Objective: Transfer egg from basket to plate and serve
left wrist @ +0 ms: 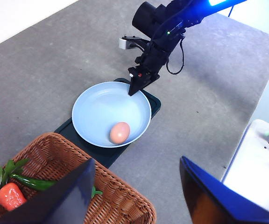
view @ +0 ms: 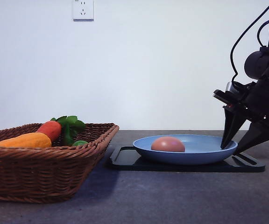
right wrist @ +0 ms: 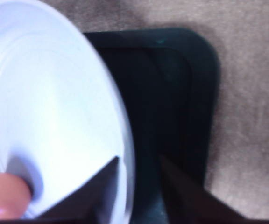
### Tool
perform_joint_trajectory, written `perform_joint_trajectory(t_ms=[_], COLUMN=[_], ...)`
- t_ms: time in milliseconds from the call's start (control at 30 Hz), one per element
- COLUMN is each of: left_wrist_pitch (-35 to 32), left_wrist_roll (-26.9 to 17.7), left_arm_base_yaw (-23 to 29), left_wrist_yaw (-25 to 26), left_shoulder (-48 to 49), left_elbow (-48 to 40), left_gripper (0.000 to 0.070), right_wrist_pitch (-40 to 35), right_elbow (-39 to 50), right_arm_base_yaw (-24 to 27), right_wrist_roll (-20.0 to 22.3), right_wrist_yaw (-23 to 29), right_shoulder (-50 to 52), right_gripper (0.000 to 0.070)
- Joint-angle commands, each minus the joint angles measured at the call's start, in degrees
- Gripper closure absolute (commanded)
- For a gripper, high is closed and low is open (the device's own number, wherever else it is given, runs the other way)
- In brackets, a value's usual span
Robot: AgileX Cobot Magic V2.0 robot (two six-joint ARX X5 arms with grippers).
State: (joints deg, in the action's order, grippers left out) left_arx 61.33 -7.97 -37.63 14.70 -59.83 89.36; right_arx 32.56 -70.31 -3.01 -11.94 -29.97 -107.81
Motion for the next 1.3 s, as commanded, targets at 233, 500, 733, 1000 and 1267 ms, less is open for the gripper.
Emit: perform_joint_trajectory(t_ms=[233, 500, 733, 1000, 1267], left_wrist_pitch=[-0.96, -1.00, -3.44, -18.78, -39.19], left_wrist_roll=[0.14, 0.00, 0.97, 4.68, 8.43], left_arm_base_yaw=[0.85, 4.14, 10.48, 18.36, 20.09], left_wrist_yaw=[-0.20, -0.20, -0.20, -0.20, -6.96], left_shoulder=[-4.28, -9.40, -11.70, -4.80, 8.90], left_elbow=[1.01, 0.99, -1.51, -16.32, -39.68], left_gripper=[0.0394, 0.0700, 0.0700, 0.0700, 0.0700], right_wrist_pitch=[4.85, 11.13, 12.27, -1.20, -18.97], right_elbow=[-4.67, -4.54, -1.12, 13.18, 34.12], right_arm_base_yaw=[0.76, -1.52, -9.78, -20.02, -26.65], right_wrist_roll=[1.86, 4.65, 5.37, 5.42, 5.42], right_wrist_yaw=[0.24, 7.96, 24.30, 35.93, 45.46], right_shoulder=[3.93, 16.80, 29.43, 45.82, 59.84], right_gripper=[0.0478, 0.0700, 0.0700, 0.0700, 0.0700])
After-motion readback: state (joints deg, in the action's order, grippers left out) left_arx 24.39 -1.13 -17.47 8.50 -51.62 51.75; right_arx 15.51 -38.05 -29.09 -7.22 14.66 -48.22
